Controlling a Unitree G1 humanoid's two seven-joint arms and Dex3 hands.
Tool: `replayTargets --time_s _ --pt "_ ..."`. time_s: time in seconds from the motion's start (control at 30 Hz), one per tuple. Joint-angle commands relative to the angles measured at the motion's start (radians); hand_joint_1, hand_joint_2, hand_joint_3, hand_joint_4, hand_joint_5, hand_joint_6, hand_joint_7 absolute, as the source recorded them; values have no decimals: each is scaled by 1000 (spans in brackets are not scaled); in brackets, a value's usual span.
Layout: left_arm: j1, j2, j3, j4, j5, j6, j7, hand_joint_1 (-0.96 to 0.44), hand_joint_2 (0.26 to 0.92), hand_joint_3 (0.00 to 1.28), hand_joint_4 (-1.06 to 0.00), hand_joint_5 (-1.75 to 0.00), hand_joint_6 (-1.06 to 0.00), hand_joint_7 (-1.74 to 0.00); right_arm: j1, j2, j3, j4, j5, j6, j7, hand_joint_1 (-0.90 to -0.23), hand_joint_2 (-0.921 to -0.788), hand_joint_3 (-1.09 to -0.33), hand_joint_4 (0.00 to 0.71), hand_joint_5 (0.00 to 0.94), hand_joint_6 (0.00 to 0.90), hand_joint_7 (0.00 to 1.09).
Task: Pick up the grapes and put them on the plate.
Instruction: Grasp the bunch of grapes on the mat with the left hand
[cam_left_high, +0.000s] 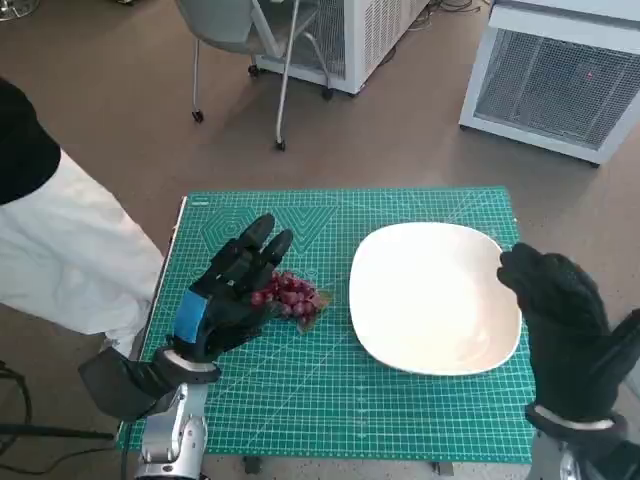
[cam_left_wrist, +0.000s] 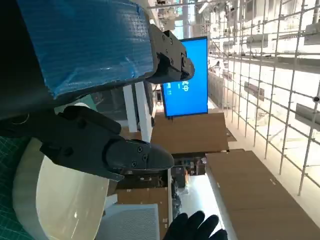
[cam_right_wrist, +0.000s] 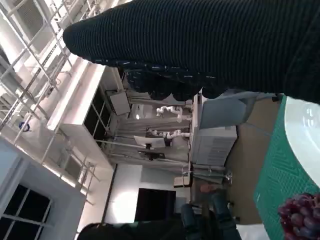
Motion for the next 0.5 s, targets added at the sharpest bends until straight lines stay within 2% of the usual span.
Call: replayTargets --time_s 0.03,0.5 --pt "5 -1 -4 -17 -4 -2 2 -494 921 223 -291 -1 -328 -73 -13 -11 7 16 -28 25 -14 -309 -921 -566 480 528 241 913" --pt "13 -3 -9 -35 -4 9 7 -498 921 218 -293 -1 -326 -84 -33 -25 12 19 -49 45 -12 -322 -921 -564 494 517 251 898"
